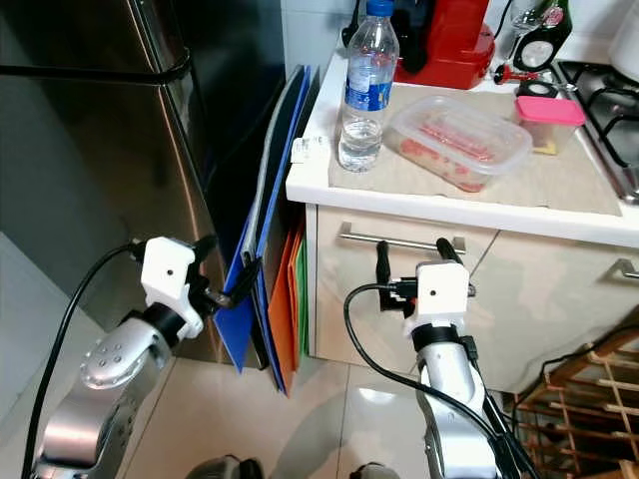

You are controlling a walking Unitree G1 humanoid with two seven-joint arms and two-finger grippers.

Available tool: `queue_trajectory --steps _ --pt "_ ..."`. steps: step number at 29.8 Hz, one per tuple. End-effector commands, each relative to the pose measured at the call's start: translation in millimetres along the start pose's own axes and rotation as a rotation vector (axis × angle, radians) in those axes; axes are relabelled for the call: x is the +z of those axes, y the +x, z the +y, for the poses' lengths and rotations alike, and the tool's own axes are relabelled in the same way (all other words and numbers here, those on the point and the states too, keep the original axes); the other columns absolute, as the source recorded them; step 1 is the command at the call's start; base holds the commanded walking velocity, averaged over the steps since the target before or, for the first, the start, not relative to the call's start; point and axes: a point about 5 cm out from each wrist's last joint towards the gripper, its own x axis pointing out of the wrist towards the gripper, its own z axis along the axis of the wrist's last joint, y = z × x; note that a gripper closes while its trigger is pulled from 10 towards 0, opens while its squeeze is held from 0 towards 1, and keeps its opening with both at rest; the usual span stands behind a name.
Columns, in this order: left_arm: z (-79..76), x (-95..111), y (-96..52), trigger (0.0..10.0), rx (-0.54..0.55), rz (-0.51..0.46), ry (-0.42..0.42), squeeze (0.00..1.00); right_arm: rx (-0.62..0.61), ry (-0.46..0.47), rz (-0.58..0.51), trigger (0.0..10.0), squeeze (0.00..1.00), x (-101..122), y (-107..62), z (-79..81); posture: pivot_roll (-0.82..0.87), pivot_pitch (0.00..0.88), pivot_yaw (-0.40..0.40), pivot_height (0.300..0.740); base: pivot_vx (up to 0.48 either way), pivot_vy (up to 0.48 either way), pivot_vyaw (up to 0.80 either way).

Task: Restocking fridge

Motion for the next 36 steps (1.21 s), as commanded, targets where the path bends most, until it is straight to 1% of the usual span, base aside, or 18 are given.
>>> queue_trajectory --steps 1,2,4,12,15,16,18,20,21,22,25,27,28,31,33,36 --pt "1.1 0.3 3.1 10.0 0.011 0.003 0.006 1.00 0.011 -0.008 0.023 10.0 0.00 -2.2 3.4 -0.2 -0.03 0.028 0.020 0.740 0.000 0.000 0.00" --pt "1.3 1.8 5.2 10.0 0.013 -0.004 0.008 0.00 0.010 -0.002 0.026 10.0 0.00 -2.7 4.9 -0.8 -0.03 0.025 0.020 0.740 0.000 0.000 -0.57" --pt "3.4 4.1 10.7 10.0 0.030 -0.020 0.011 0.00 0.016 -0.003 0.022 10.0 0.00 -2.1 8.2 -1.1 -0.03 0.023 0.015 0.740 0.000 0.000 -0.53" --pt "6.5 5.4 17.3 10.0 0.048 -0.038 0.007 0.00 0.034 -0.003 0.026 10.0 0.00 -5.0 11.4 3.8 -0.03 0.017 0.015 0.740 0.000 0.000 -0.51" --pt "6.0 7.6 18.7 10.0 0.047 -0.048 0.006 0.00 0.052 -0.010 0.016 10.0 0.00 -4.2 12.4 7.5 -0.03 0.020 0.017 0.731 0.000 0.000 0.00" --pt "5.6 9.4 19.5 10.0 0.051 -0.058 -0.006 0.00 0.060 -0.012 0.012 10.0 0.00 -3.6 12.9 9.0 -0.03 0.021 0.017 0.731 0.000 0.000 0.00" --pt "5.9 10.9 19.7 10.0 0.058 -0.065 -0.007 0.00 0.060 -0.010 0.009 10.0 0.00 -3.0 13.3 9.1 -0.03 0.022 0.017 0.731 0.000 -0.472 0.00" --pt "5.4 17.2 19.6 10.0 0.074 -0.102 -0.003 0.00 0.052 -0.012 -0.017 10.0 0.00 1.0 15.2 8.1 -0.03 0.023 0.018 0.731 0.000 -0.472 0.00" --pt "5.4 17.2 19.6 10.0 0.074 -0.102 -0.003 0.00 0.052 -0.012 -0.017 10.0 0.00 1.0 15.2 8.1 -0.03 0.023 0.018 0.731 0.000 -0.472 0.00" --pt "4.6 23.9 19.0 10.0 0.075 -0.140 0.020 0.00 0.038 -0.025 -0.074 10.0 0.00 12.5 17.7 5.9 -0.03 0.024 0.019 0.731 0.000 -0.472 0.00" --pt "2.6 31.7 17.7 10.0 0.067 -0.180 0.048 0.00 -0.002 -0.048 -0.186 10.0 0.00 37.5 20.5 -1.4 -0.03 0.024 0.017 0.731 0.000 -0.480 0.00" --pt "2.6 32.2 17.6 10.0 0.067 -0.182 0.046 0.00 -0.007 -0.048 -0.193 10.0 0.00 39.5 20.6 -2.5 -0.03 0.023 0.017 0.731 0.000 -0.480 0.00" --pt "3.0 34.8 17.6 10.0 0.071 -0.191 0.043 0.00 -0.027 -0.050 -0.204 10.0 0.00 43.1 20.1 -6.4 -0.03 0.022 0.017 0.731 0.000 -0.480 0.00" --pt "4.6 37.5 19.6 10.0 0.078 -0.189 0.028 0.00 -0.047 -0.038 -0.168 10.0 0.00 36.4 16.7 -9.9 -0.03 0.019 0.015 0.731 0.000 -0.480 0.00" --pt "4.8 37.8 19.8 10.0 0.079 -0.189 0.025 0.00 -0.050 -0.036 -0.162 10.0 0.00 35.2 16.3 -10.2 -0.03 0.019 0.015 0.731 0.000 -0.480 0.00" --pt "11.3 41.1 23.0 10.0 0.113 -0.200 0.019 0.00 -0.023 -0.029 -0.142 10.0 0.00 30.2 15.6 -1.6 -0.03 0.016 0.019 0.731 0.000 -0.203 0.00"
